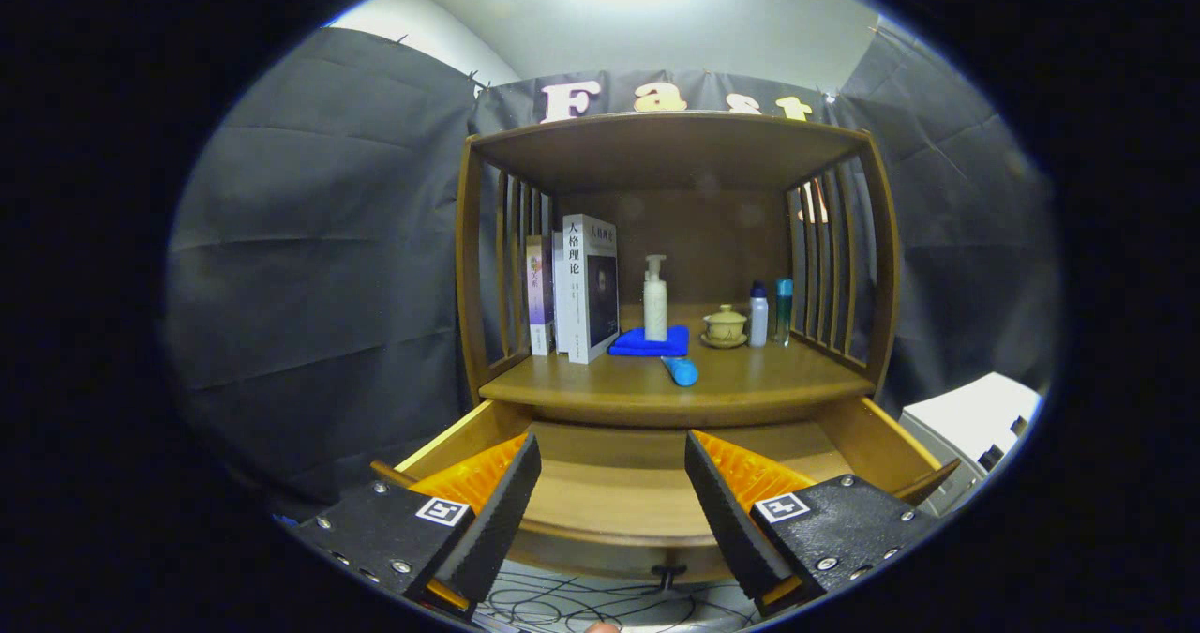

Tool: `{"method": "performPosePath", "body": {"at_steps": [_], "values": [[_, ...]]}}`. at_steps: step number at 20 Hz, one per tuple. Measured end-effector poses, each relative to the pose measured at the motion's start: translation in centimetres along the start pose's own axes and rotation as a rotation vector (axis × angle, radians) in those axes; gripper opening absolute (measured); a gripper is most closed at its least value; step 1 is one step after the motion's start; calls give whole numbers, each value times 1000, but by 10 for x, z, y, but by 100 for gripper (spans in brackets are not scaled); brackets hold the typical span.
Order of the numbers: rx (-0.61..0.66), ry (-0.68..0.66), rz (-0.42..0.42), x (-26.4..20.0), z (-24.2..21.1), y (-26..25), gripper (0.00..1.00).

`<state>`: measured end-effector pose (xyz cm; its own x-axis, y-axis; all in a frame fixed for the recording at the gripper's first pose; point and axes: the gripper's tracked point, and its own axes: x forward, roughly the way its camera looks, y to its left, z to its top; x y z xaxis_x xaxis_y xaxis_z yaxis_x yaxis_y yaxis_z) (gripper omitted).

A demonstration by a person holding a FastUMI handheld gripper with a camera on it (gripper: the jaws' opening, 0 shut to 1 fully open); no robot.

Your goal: Pull open the drawer, take out the items inside it, and place them on the countertop above the cabinet.

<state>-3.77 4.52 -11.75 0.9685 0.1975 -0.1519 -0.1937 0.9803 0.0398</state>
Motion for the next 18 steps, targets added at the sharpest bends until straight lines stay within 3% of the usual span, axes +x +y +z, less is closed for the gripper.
{"method": "performPosePath", "body": {"at_steps": [5,18], "values": [[-18,1,-62,-20,-20,-22,95],[0,73,-201,-17,-93,-50,95]]}}
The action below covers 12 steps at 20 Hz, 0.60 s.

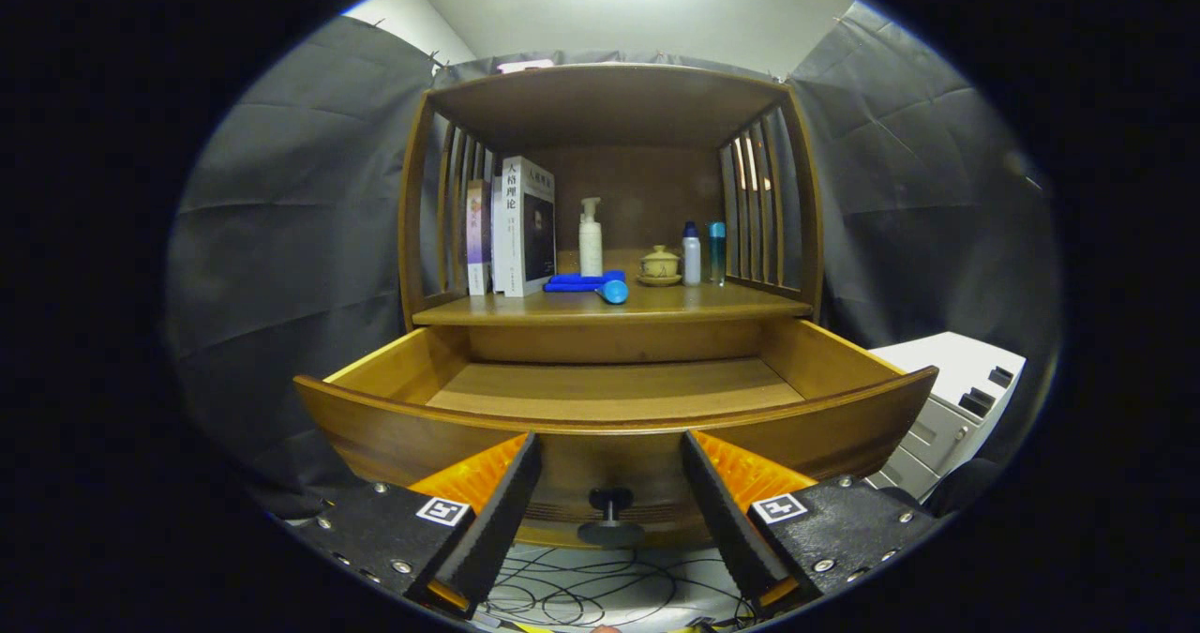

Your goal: Pull open the drawer, take out the items inside it, and place them on the countertop above the cabinet.

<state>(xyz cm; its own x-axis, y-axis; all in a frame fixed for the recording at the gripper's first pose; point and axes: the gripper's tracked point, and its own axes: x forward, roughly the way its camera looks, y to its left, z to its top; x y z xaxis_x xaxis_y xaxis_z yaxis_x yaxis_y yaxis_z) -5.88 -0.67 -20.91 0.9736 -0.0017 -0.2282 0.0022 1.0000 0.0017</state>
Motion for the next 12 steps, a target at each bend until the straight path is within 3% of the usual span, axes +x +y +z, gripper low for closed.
{"method": "performPosePath", "body": {"at_steps": [12], "values": [[17,12,3,7,-4,-2,94]]}}
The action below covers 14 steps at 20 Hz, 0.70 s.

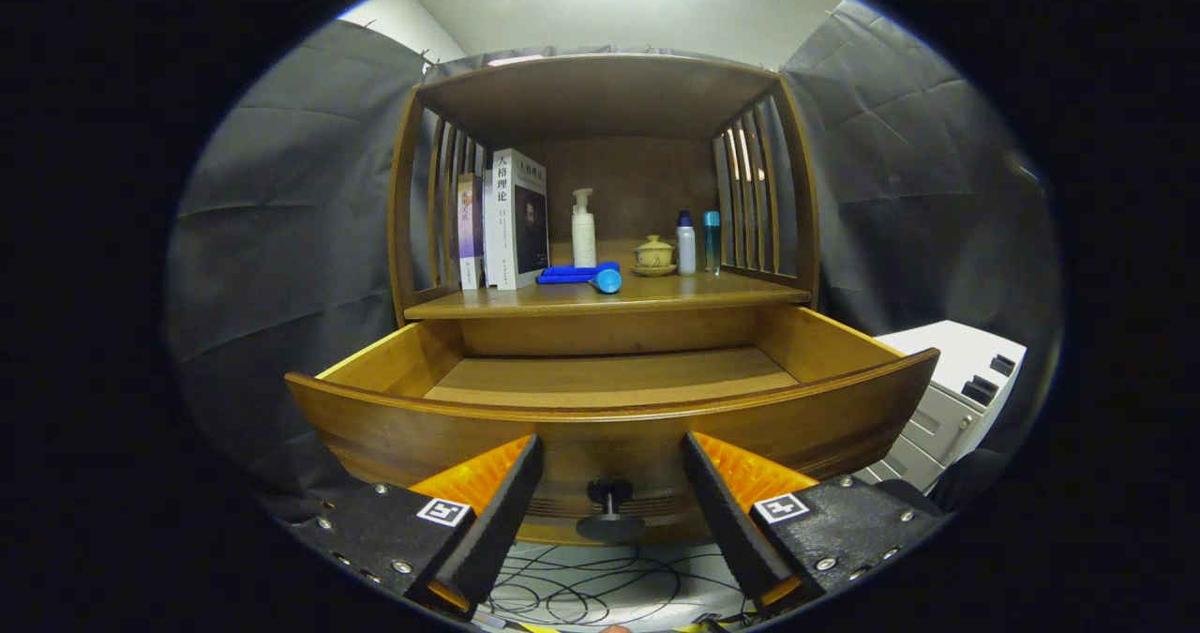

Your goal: Pull open the drawer, take out the items inside it, and place them on the countertop above the cabinet.

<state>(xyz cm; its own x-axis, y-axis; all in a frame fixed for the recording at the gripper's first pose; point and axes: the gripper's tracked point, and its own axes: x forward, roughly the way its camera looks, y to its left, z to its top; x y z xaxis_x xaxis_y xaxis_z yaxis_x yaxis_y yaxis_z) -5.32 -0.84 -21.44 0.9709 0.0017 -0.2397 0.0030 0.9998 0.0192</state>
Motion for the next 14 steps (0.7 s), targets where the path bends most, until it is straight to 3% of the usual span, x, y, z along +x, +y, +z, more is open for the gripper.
{"method": "performPosePath", "body": {"at_steps": [14], "values": [[39,-14,22,50,19,0,94]]}}
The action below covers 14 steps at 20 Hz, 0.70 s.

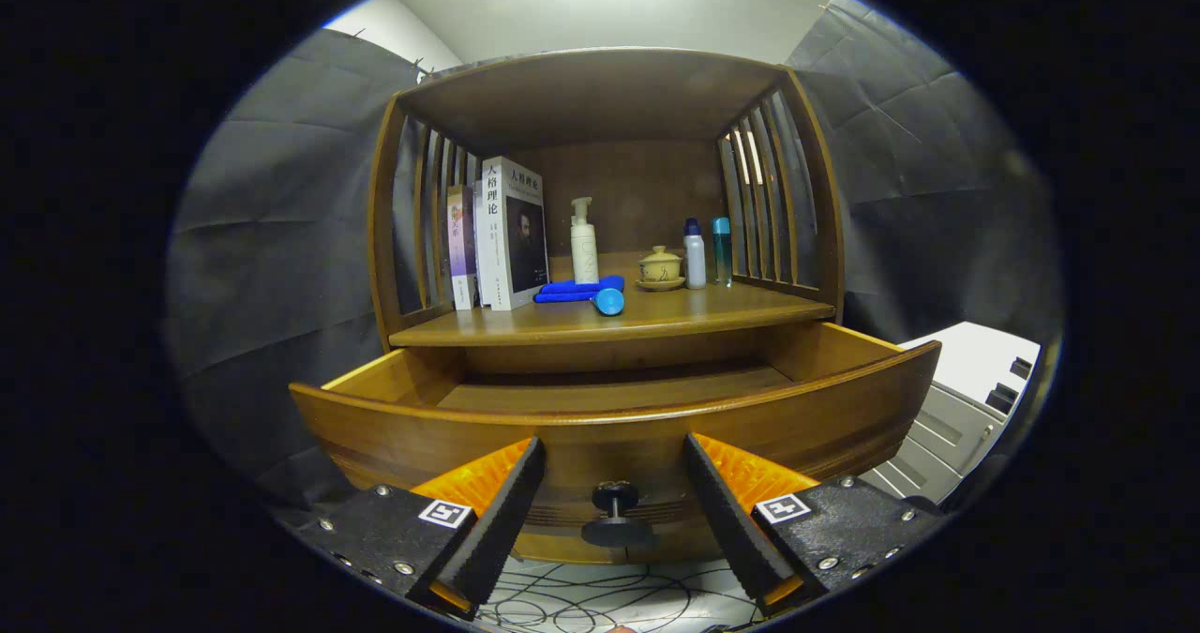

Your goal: Pull open the drawer, take out the items inside it, and place them on the countertop above the cabinet.

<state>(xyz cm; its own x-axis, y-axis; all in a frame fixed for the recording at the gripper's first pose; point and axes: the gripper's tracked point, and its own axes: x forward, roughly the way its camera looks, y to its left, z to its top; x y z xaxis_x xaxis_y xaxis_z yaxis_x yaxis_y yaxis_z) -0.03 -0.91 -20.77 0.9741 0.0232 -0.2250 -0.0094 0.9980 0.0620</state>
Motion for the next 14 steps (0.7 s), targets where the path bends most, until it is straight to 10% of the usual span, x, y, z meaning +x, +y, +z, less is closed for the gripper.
{"method": "performPosePath", "body": {"at_steps": [14], "values": [[7,-30,9,75,10,-1,96]]}}
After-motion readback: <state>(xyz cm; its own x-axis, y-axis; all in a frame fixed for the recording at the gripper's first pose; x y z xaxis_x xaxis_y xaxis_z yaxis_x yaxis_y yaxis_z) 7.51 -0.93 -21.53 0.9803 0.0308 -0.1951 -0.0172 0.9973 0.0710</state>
